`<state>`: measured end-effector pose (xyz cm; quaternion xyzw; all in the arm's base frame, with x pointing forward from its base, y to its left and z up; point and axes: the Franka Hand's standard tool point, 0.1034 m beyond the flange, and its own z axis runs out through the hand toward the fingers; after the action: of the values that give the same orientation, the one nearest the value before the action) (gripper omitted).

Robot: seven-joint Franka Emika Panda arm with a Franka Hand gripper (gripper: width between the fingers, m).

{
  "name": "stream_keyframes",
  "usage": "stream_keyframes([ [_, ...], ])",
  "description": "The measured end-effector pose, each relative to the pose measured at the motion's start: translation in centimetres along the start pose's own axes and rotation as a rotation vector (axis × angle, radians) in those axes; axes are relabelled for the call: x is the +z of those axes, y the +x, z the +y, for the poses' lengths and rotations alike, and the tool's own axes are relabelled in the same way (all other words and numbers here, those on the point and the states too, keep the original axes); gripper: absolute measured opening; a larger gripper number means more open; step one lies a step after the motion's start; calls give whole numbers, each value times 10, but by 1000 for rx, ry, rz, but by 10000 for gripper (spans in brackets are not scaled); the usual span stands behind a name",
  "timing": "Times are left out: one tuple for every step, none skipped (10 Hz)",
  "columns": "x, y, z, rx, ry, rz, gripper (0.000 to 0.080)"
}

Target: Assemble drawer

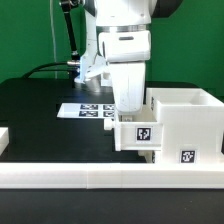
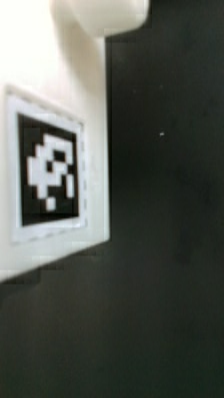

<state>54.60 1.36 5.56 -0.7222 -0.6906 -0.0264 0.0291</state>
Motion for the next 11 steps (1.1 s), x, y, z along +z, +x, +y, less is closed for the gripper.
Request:
stream_keyframes([
  [0, 0, 0, 0, 0, 0, 42],
  [0, 0, 0, 0, 0, 0, 42],
  [0, 0, 0, 1, -1, 0, 149],
  [-3, 0, 2, 5, -7, -1, 286],
  [-7, 2, 3, 4, -13, -2, 422],
  [-14, 2, 4, 5, -18, -6, 581],
  [-22, 3, 6, 5, -21, -12, 581],
  [-31, 3, 7, 3, -22, -19, 635],
  [-42, 1, 8, 3, -20, -29, 646],
  [-51, -2, 9, 3, -19, -38, 646],
  [-65, -12, 12, -6, -23, -50, 649],
])
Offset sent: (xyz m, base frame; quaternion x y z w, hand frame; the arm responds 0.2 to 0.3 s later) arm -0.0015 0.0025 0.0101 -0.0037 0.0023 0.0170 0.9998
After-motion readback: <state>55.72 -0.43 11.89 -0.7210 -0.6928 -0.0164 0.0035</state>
